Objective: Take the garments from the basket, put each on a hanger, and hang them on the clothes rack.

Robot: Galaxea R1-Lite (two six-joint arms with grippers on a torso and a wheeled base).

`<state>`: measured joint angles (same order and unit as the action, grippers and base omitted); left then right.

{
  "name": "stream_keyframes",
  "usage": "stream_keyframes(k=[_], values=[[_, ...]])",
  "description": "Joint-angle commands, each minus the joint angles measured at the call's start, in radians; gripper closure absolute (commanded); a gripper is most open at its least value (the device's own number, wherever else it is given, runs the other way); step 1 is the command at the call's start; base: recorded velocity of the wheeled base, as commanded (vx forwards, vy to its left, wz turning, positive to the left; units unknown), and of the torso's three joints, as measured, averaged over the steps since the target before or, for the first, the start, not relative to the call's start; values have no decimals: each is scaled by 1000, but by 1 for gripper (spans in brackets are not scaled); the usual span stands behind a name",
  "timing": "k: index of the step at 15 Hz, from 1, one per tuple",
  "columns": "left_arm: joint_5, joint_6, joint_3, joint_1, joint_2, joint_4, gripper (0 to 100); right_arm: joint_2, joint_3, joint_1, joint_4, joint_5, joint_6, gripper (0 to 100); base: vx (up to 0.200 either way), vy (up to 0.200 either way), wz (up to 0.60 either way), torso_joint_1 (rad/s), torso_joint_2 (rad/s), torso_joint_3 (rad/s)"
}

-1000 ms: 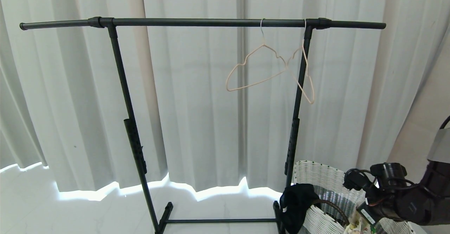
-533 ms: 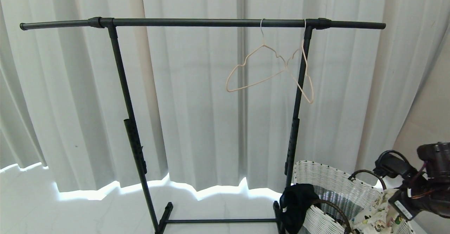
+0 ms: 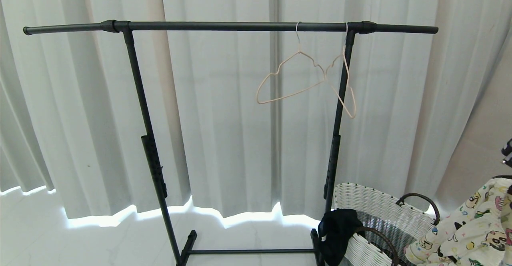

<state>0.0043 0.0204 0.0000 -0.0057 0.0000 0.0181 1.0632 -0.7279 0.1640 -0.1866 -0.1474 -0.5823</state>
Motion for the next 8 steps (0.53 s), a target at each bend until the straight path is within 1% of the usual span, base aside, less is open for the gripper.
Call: stream_keyframes(k=[1,3,6,8], values=[[-1,1,0,0,2,0,0,-43,-7,19,1,-1,-1,100,-200,0,0,2,2,12],[-1,3,0,0,2,0,0,-46,-8,43,1,-1,-1,100,-200,0,0,0,0,-2],[0,-2,0,0,0,0,0,-43,-12,107,3,-3,-1,100,-200,0,0,-2,1,2],[0,-4,0,0,2,0,0,-17,-61,172,-5,-1,6,100,0,0,0,0,0,0]])
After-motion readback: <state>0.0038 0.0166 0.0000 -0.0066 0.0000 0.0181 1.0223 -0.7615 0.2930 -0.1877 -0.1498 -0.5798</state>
